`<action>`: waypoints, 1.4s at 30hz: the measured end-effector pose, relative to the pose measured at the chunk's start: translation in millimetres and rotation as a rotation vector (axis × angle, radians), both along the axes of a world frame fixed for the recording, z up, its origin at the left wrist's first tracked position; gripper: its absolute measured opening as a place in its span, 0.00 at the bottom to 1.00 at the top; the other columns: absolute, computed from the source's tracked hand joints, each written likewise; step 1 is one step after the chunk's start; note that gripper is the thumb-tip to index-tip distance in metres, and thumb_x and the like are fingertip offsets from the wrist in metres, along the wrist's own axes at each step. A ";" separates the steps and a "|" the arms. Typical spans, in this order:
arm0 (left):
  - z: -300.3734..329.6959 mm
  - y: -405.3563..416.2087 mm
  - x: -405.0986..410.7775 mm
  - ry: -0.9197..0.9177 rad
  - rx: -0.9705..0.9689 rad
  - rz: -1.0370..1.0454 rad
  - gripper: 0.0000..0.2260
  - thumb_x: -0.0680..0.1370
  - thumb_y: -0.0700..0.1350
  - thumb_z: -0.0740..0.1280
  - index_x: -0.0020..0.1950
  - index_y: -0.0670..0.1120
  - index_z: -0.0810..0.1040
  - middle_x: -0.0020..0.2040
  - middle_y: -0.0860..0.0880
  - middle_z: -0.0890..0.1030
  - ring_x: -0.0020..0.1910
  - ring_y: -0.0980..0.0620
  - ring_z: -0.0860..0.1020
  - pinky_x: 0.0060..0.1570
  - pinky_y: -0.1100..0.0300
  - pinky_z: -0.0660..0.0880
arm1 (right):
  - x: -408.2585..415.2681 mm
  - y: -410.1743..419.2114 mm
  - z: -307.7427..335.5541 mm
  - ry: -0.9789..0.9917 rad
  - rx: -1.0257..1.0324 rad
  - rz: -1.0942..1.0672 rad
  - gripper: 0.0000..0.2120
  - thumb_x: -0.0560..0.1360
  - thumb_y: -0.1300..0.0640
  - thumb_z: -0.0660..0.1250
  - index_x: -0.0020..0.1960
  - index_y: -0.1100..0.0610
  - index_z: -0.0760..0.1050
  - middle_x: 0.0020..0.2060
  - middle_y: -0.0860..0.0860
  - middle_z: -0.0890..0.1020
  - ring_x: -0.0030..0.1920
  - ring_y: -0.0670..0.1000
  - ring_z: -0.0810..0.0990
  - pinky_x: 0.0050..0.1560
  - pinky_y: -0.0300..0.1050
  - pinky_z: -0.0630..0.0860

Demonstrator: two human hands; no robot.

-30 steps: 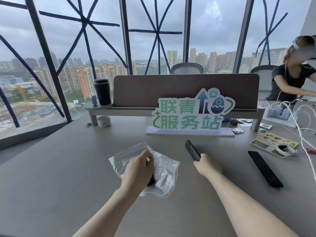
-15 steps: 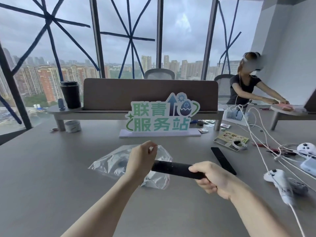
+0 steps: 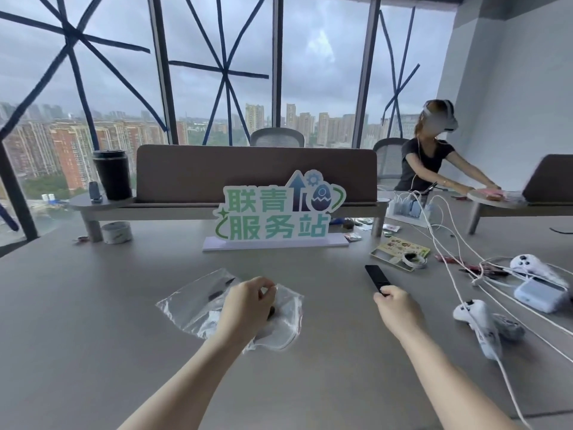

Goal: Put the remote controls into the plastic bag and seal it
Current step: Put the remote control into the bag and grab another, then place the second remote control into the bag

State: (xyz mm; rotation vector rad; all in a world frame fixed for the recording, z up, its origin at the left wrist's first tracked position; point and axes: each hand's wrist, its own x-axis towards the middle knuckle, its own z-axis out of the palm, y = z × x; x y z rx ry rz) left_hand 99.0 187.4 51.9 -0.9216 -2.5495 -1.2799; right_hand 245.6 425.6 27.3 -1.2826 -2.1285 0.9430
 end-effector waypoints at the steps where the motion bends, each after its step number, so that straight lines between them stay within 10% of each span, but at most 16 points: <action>1: -1.4 1.1 1.1 0.008 -0.014 -0.001 0.07 0.76 0.46 0.66 0.47 0.48 0.83 0.36 0.49 0.83 0.36 0.51 0.77 0.35 0.60 0.68 | 2.4 16.4 -5.2 -0.082 0.054 -0.024 0.14 0.76 0.51 0.60 0.55 0.56 0.78 0.50 0.58 0.82 0.46 0.60 0.79 0.47 0.50 0.75; 5: -8.4 1.5 0.4 0.030 -0.079 0.002 0.08 0.75 0.47 0.65 0.42 0.47 0.83 0.38 0.46 0.84 0.39 0.47 0.78 0.38 0.57 0.72 | -4.0 57.7 -28.4 -0.245 0.097 -0.046 0.27 0.78 0.43 0.55 0.72 0.58 0.67 0.66 0.60 0.75 0.62 0.61 0.77 0.59 0.56 0.74; 13: -15.8 -9.3 -5.0 0.003 -0.136 0.028 0.12 0.76 0.54 0.63 0.42 0.50 0.82 0.31 0.49 0.81 0.34 0.51 0.77 0.37 0.58 0.74 | -23.2 58.9 -45.0 -0.359 0.165 -0.078 0.13 0.77 0.51 0.63 0.53 0.60 0.74 0.51 0.59 0.80 0.51 0.61 0.80 0.44 0.50 0.72; 19: -11.7 -13.1 -15.3 -0.013 -0.115 0.066 0.15 0.74 0.55 0.64 0.37 0.45 0.79 0.31 0.46 0.80 0.33 0.49 0.76 0.34 0.56 0.74 | -3.7 45.0 6.0 0.067 -0.444 0.114 0.09 0.76 0.56 0.62 0.42 0.61 0.73 0.24 0.54 0.72 0.18 0.50 0.62 0.23 0.36 0.56; 27: -6.0 -10.6 -13.5 -0.017 -0.064 0.039 0.13 0.74 0.51 0.65 0.34 0.46 0.78 0.29 0.50 0.78 0.31 0.54 0.74 0.29 0.66 0.66 | 41.0 -23.1 88.8 -0.086 -0.758 0.728 0.15 0.78 0.57 0.58 0.45 0.63 0.81 0.22 0.49 0.60 0.19 0.44 0.54 0.20 0.36 0.50; 35: 3.5 -26.8 -3.3 0.007 -0.061 0.018 0.08 0.74 0.49 0.66 0.39 0.49 0.82 0.30 0.50 0.81 0.34 0.49 0.77 0.36 0.57 0.72 | -55.3 -134.3 16.2 0.124 -0.690 0.738 0.11 0.80 0.52 0.63 0.41 0.56 0.77 0.30 0.50 0.82 0.19 0.46 0.63 0.19 0.38 0.57; 42: 5.0 -49.8 -4.9 -0.054 -0.031 -0.026 0.12 0.74 0.55 0.67 0.31 0.60 0.78 0.22 0.65 0.75 0.28 0.68 0.73 0.29 0.71 0.66 | -57.4 -124.9 1.7 0.177 -0.105 0.346 0.11 0.76 0.57 0.63 0.39 0.53 0.82 0.25 0.47 0.80 0.26 0.46 0.74 0.32 0.42 0.68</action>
